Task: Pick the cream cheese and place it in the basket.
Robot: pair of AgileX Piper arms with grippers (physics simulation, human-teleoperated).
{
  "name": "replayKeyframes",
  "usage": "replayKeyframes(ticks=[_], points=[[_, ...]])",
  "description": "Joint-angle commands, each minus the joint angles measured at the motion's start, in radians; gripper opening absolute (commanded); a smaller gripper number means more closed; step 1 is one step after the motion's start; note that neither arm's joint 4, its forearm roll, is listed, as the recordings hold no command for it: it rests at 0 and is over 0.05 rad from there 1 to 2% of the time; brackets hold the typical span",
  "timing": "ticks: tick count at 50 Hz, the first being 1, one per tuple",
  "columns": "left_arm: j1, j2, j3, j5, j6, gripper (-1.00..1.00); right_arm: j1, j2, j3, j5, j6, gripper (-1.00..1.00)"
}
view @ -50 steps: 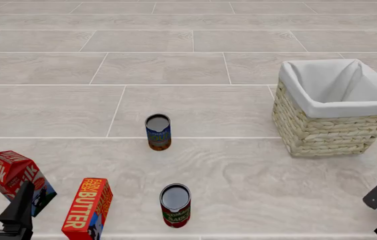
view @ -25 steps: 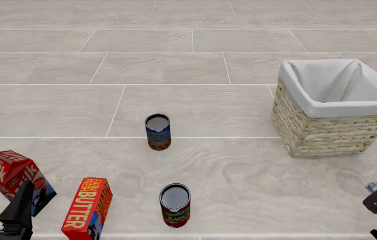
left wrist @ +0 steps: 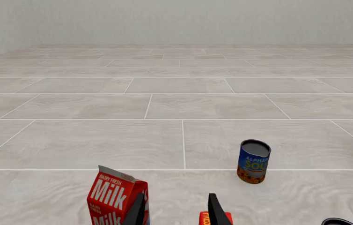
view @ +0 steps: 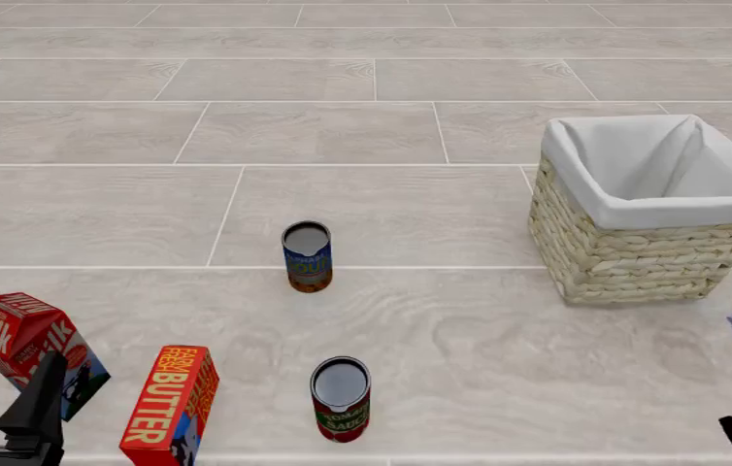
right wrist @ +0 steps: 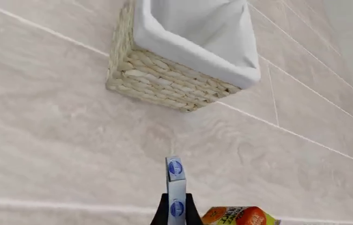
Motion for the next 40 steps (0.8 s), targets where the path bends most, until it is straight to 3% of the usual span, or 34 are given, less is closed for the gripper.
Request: replayKeyframes(ticks=[1, 3, 6, 7, 9, 11, 14, 19, 22, 25, 31, 35, 40], points=[[0.000, 0.000, 0.000, 0.000, 0.000, 1.00, 0.064, -0.136, -0.058, 0.037, 0.293, -1.00], [0.000, 0.000, 0.000, 0.000, 0.000, 1.00, 0.071, -0.140, -0.063, 0.033, 0.359, -1.00], [0.000, 0.000, 0.000, 0.000, 0.000, 1.00, 0.091, -0.172, -0.054, 0.035, 0.379, -1.00], [0.000, 0.000, 0.000, 0.000, 0.000, 1.00, 0.101, -0.171, -0.071, 0.038, 0.446, -1.00], [0.000, 0.000, 0.000, 0.000, 0.000, 1.00, 0.113, -0.179, -0.074, 0.039, 0.469, -1.00], [0.000, 0.000, 0.000, 0.000, 0.000, 1.00, 0.116, -0.175, -0.071, 0.027, 0.442, -1.00], [0.000, 0.000, 0.000, 0.000, 0.000, 1.00, 0.120, -0.155, -0.087, 0.012, 0.465, -1.00], [0.000, 0.000, 0.000, 0.000, 0.000, 1.00, 0.107, -0.060, -0.144, -0.073, 0.574, -1.00], [0.000, 0.000, 0.000, 0.000, 0.000, 1.00, 0.121, -0.037, -0.153, -0.090, 0.570, -1.00], [0.000, 0.000, 0.000, 0.000, 0.000, 1.00, 0.114, 0.017, -0.191, -0.147, 0.608, -1.00], [0.000, 0.000, 0.000, 0.000, 0.000, 1.00, 0.142, 0.092, -0.242, -0.185, 0.581, -1.00], [0.000, 0.000, 0.000, 0.000, 0.000, 1.00, 0.135, 0.169, -0.293, -0.224, 0.610, -1.00], [0.000, 0.000, 0.000, 0.000, 0.000, 1.00, 0.140, 0.241, -0.320, -0.266, 0.598, -1.00]])
